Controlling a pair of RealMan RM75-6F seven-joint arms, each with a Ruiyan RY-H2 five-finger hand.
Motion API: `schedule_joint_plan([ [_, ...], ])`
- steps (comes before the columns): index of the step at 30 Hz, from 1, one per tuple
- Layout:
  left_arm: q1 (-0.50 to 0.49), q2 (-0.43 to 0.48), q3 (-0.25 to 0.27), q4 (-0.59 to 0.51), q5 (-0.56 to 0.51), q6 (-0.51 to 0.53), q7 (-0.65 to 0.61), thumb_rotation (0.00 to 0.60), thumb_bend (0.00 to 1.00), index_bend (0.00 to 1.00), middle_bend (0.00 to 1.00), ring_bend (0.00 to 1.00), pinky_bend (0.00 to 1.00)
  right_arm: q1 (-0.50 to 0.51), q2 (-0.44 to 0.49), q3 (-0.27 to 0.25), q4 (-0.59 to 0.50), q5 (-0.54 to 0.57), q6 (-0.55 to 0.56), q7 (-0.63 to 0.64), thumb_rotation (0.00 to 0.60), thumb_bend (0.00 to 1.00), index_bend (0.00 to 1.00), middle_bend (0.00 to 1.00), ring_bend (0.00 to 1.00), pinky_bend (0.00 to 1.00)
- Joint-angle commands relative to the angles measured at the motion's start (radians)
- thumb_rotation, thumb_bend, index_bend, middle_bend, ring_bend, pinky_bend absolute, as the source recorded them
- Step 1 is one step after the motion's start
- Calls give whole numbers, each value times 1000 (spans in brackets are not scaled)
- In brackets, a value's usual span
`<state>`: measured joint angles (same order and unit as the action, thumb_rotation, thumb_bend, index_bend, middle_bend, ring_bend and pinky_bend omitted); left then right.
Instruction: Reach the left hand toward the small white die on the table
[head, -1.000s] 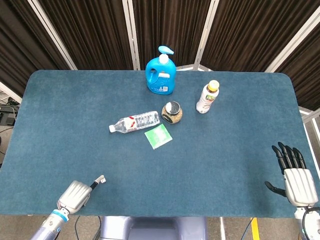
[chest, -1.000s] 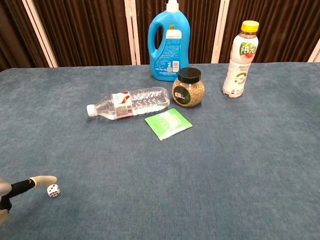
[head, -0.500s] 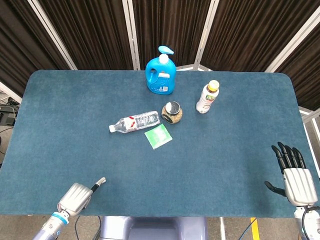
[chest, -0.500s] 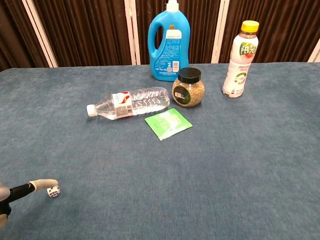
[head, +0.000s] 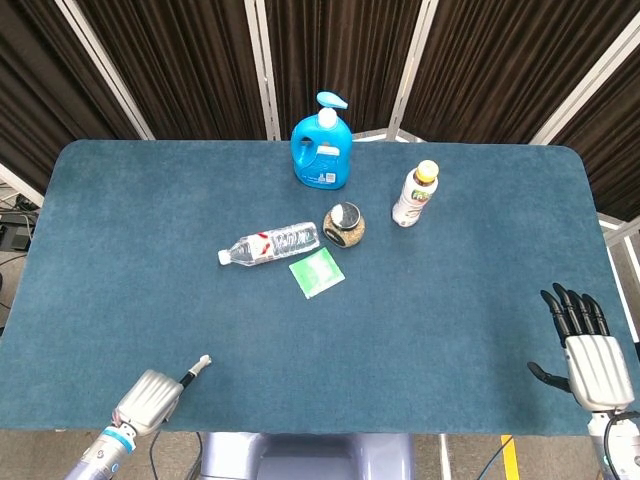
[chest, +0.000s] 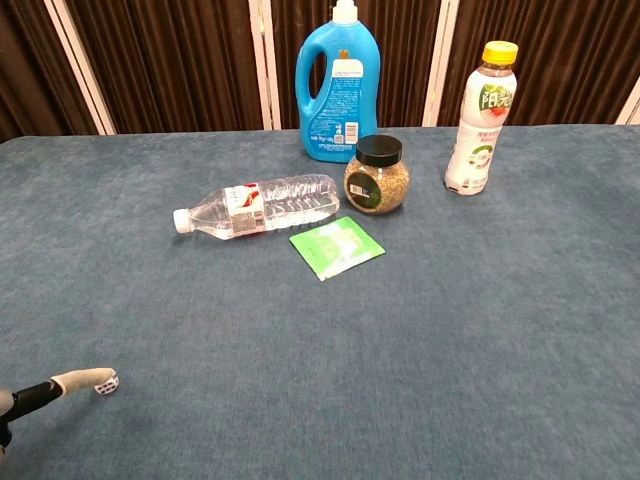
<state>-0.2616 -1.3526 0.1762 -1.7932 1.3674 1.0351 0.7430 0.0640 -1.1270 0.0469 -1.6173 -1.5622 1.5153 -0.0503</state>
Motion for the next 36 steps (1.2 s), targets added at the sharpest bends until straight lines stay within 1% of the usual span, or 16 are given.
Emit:
schedule_joint_plan([
  [1, 1, 9, 11, -5, 5, 4, -4, 600, 773, 0, 770, 749, 732, 0, 2, 1, 0, 1, 2, 4, 600, 9, 1, 0, 0, 0],
  [9, 17, 45, 55, -11, 50, 28, -35, 600, 775, 0, 770, 749, 732, -2, -5, -5, 6, 2, -3, 1, 600, 9, 1, 0, 0, 0],
  [13, 32, 58, 77, -7, 102, 60, -69, 600, 778, 0, 770, 749, 732, -2, -7, -5, 9, -1, -2, 1, 600, 8, 1, 0, 0, 0],
  [17, 49, 71, 85, 0, 162, 113, -113, 600, 777, 0, 763, 742, 728, -1, -9, -4, 14, 1, -4, 3, 600, 9, 1, 0, 0, 0],
  [18, 56, 74, 82, -1, 183, 140, -127, 600, 777, 0, 735, 715, 705, -1, -9, -4, 14, 1, -4, 4, 600, 9, 1, 0, 0, 0],
  [20, 76, 78, 79, 12, 243, 211, -171, 600, 768, 0, 607, 607, 602, 0, -9, -4, 16, 0, -3, 7, 600, 9, 1, 0, 0, 0],
  [21, 87, 78, 75, 23, 275, 251, -198, 600, 745, 0, 485, 511, 501, -1, -8, -5, 14, -3, 0, 8, 600, 9, 1, 0, 0, 0],
  [22, 102, 77, 67, 39, 311, 307, -229, 600, 701, 0, 345, 397, 380, -3, -7, -5, 10, -6, 4, 7, 600, 9, 1, 0, 0, 0],
  [23, 116, 73, 60, 58, 342, 357, -256, 600, 662, 0, 249, 312, 295, -3, -6, -6, 8, -6, 4, 6, 600, 9, 1, 0, 0, 0],
  [24, 133, 71, 49, 76, 369, 415, -279, 600, 600, 0, 123, 179, 170, -2, -5, -6, 5, -7, 3, 6, 600, 8, 1, 0, 0, 0],
  [25, 147, 71, 43, 92, 386, 456, -294, 600, 534, 0, 41, 75, 75, -1, -4, -5, 5, -7, 2, 8, 600, 8, 1, 0, 0, 0],
  [27, 170, 73, 26, 110, 401, 519, -314, 600, 436, 0, 0, 0, 4, 1, -6, -5, 7, -10, 2, 4, 600, 9, 1, 0, 0, 0],
  [28, 181, 74, 13, 115, 399, 549, -325, 600, 389, 0, 0, 0, 0, 1, -9, -6, 9, -11, 1, -1, 600, 9, 1, 0, 0, 0],
  [30, 193, 75, -5, 122, 395, 583, -341, 600, 343, 0, 0, 0, 0, 2, -12, -8, 10, -11, -3, -5, 600, 9, 1, 0, 0, 0],
  [33, 205, 76, -36, 148, 384, 626, -383, 600, 308, 0, 0, 0, 0, 0, -14, -12, 9, -15, -2, -13, 600, 10, 1, 0, 0, 0],
  [36, 212, 84, -55, 161, 369, 645, -421, 600, 299, 0, 0, 0, 0, -3, -13, -15, 8, -26, 8, -14, 600, 9, 1, 0, 0, 0],
])
